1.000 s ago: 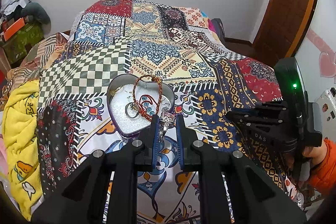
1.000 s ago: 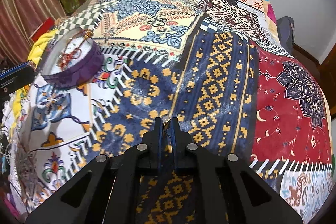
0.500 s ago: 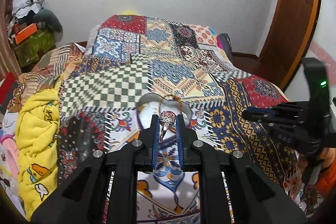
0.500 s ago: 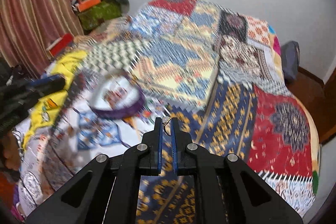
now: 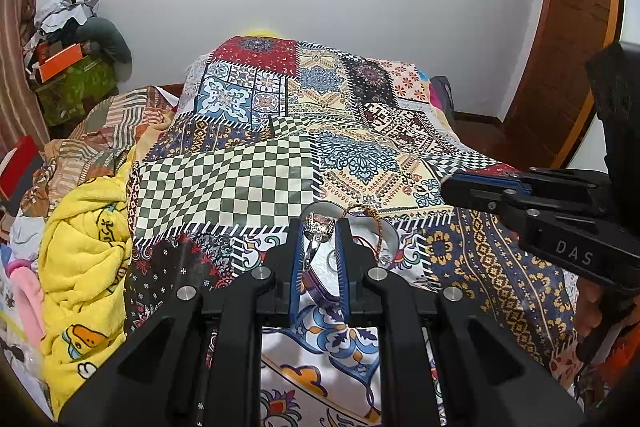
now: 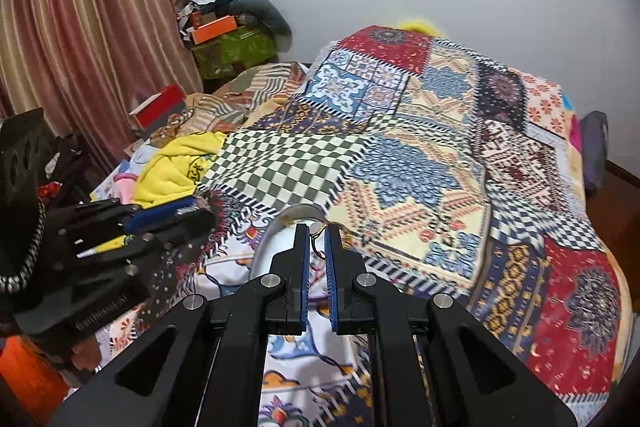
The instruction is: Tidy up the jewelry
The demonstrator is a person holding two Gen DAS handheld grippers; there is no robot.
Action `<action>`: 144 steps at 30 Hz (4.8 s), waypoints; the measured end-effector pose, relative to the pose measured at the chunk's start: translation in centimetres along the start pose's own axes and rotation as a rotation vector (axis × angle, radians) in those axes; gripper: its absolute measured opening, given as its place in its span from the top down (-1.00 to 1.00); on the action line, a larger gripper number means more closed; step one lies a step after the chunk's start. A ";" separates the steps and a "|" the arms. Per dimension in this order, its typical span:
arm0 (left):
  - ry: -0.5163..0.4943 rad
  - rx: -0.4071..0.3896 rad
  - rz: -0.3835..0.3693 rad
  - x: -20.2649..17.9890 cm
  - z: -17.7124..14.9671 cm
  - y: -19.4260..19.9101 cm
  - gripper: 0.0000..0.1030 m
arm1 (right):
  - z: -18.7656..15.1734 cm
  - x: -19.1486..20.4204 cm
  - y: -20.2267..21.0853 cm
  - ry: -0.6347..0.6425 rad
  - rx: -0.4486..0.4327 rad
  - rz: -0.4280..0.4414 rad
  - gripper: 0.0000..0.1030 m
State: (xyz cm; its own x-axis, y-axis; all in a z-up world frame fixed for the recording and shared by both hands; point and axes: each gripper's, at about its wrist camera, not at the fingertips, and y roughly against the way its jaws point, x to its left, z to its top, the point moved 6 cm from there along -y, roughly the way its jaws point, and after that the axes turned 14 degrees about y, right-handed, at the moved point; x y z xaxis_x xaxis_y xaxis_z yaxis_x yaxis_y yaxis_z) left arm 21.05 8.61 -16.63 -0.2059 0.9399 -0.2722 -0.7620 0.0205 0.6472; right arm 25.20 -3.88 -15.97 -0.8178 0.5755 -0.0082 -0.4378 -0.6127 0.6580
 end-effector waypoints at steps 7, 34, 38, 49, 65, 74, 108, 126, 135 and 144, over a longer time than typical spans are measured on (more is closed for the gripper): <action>0.003 0.028 0.006 0.6 -0.1 -2.0 0.73 | -0.3 -0.1 -2.4 -0.017 0.029 0.043 0.87; -0.009 0.148 -0.013 0.1 -2.4 -7.1 0.73 | -2.8 -0.4 -8.0 -0.028 0.189 0.146 0.87; -0.008 0.138 -0.007 0.2 -2.2 -6.2 0.73 | -2.4 -0.3 -6.7 -0.037 0.181 0.148 0.81; 0.008 0.007 -0.003 -0.4 0.7 0.3 0.73 | 1.5 1.2 3.1 0.027 -0.023 0.000 0.56; -0.075 -0.433 -0.070 -9.7 1.4 21.1 0.44 | 3.6 8.2 23.8 0.063 -0.498 -0.244 0.54; -0.046 -0.586 -0.079 -10.4 -1.2 28.3 -0.22 | 1.9 9.7 26.7 0.039 -0.577 -0.391 -0.50; -0.029 -0.599 -0.028 -10.5 -3.0 29.1 -0.99 | -0.1 9.8 27.8 -0.011 -0.558 -0.449 -0.98; -0.015 -0.580 -0.023 -10.3 -2.7 27.6 -0.99 | 0.1 9.6 27.8 -0.013 -0.545 -0.451 -0.98; 0.000 -0.566 -0.036 -10.1 -2.7 27.1 -0.99 | 0.1 9.4 27.8 -0.021 -0.536 -0.456 -0.98; 0.008 -0.543 -0.053 -10.1 -2.7 26.7 -0.99 | -0.1 9.1 27.7 -0.029 -0.535 -0.453 -0.98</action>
State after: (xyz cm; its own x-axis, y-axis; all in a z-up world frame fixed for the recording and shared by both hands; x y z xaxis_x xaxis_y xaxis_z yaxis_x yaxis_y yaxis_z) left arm 1.15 -1.23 1.45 -0.1614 0.9397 -0.3016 -0.9786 -0.1128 0.1721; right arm 5.59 -15.66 2.15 -0.5041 0.8468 -0.1695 -0.8631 -0.4872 0.1332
